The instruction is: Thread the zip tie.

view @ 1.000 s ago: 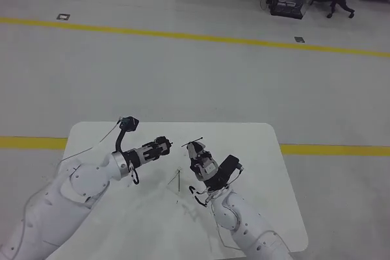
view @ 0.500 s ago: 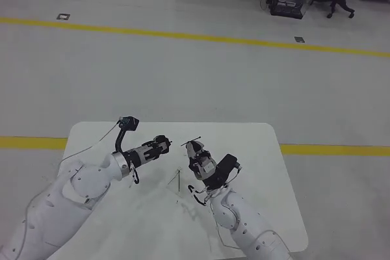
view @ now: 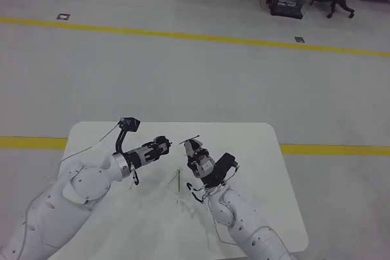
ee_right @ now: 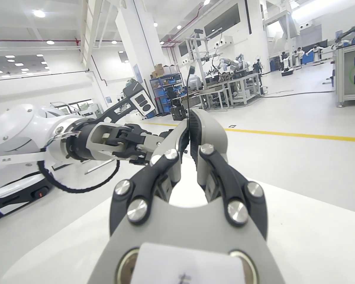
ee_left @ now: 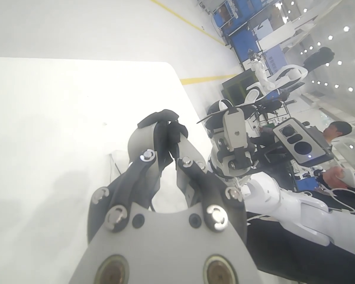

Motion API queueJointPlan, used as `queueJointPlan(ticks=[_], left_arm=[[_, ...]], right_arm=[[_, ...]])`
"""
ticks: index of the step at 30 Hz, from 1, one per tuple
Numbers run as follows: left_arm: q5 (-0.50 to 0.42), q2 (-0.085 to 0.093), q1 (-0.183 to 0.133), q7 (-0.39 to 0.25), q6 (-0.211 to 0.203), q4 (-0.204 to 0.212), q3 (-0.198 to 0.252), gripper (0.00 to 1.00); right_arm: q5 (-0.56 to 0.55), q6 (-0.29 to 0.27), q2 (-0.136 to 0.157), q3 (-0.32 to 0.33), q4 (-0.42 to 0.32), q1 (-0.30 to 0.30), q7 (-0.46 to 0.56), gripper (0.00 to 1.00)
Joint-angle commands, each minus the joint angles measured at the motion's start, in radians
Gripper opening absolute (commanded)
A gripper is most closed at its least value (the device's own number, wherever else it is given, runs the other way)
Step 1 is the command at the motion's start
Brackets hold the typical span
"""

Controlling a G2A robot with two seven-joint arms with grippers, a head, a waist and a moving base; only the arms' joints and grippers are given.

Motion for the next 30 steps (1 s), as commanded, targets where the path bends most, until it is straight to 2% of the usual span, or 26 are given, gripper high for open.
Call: queueJointPlan(ticks=[1, 7, 20, 30], left_arm=[[0.0, 0.0, 0.0, 0.0, 0.0, 0.0, 0.0, 0.0], [0.0, 0.0, 0.0, 0.0, 0.0, 0.0, 0.0, 0.0], [0.0, 0.0, 0.0, 0.0, 0.0, 0.0, 0.0, 0.0], [0.0, 0.0, 0.0, 0.0, 0.0, 0.0, 0.0, 0.0]], right_arm=[[0.0, 0.0, 0.0, 0.0, 0.0, 0.0, 0.0, 0.0], [-0.031, 0.011, -0.008, -0.008, -0.004, 0.001, 0.025, 0.0], [-0.057, 0.031, -0.035, -0.021, 0.047, 0.017, -0.027, 0.0], [-0.065, 0.019, -0.049, -0.017, 0.065, 0.019, -0.047, 0.0]])
